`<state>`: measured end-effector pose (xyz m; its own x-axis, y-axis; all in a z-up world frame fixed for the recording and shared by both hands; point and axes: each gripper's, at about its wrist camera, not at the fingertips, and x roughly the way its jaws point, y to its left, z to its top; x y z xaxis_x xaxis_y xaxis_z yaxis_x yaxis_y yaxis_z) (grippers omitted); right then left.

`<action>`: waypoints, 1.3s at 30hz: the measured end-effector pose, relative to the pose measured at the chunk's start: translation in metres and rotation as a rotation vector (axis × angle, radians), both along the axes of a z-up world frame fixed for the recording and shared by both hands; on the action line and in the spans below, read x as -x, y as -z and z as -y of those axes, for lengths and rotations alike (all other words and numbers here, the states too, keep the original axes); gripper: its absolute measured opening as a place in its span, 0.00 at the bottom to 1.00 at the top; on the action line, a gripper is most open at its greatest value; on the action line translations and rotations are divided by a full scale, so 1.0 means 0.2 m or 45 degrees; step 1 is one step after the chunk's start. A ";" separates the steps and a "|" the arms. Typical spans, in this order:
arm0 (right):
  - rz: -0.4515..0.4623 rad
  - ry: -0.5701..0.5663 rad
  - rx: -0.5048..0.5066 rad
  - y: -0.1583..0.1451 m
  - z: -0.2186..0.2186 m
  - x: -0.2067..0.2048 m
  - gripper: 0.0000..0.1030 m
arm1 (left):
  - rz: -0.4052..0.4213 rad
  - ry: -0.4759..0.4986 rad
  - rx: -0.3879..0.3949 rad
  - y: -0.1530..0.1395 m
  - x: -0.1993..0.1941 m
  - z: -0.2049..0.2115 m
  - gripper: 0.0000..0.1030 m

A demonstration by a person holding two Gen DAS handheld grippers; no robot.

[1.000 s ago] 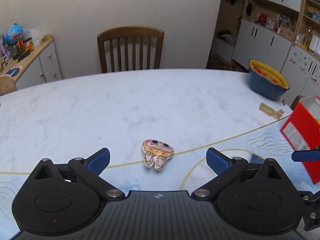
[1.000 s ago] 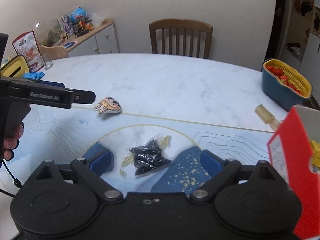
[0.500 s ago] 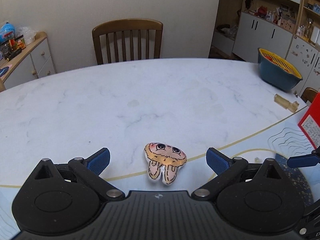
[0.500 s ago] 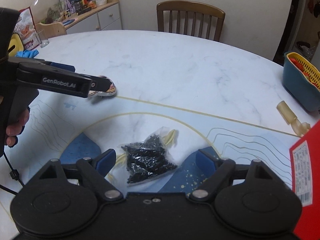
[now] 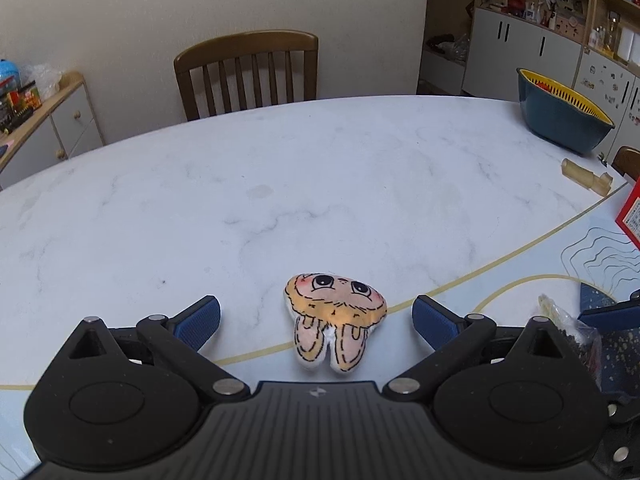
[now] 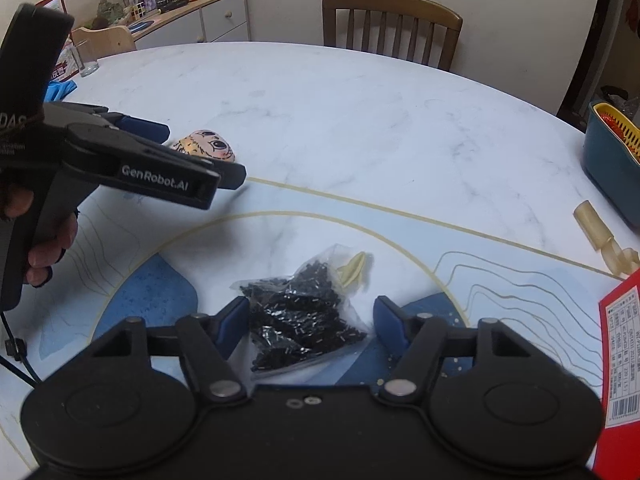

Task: Organize objects
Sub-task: 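Grasp the cartoon plush with the left tool while the right tool grasps the black bead bag, then carry the plush with the left tool while the right tool carries the bead bag into the shoebox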

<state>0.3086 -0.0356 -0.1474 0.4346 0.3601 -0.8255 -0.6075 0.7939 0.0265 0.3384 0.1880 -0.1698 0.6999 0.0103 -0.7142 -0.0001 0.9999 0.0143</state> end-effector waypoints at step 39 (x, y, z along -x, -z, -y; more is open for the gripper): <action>-0.054 0.330 -0.215 -0.40 0.31 0.23 0.34 | -0.050 0.129 0.156 -0.39 0.33 0.34 0.50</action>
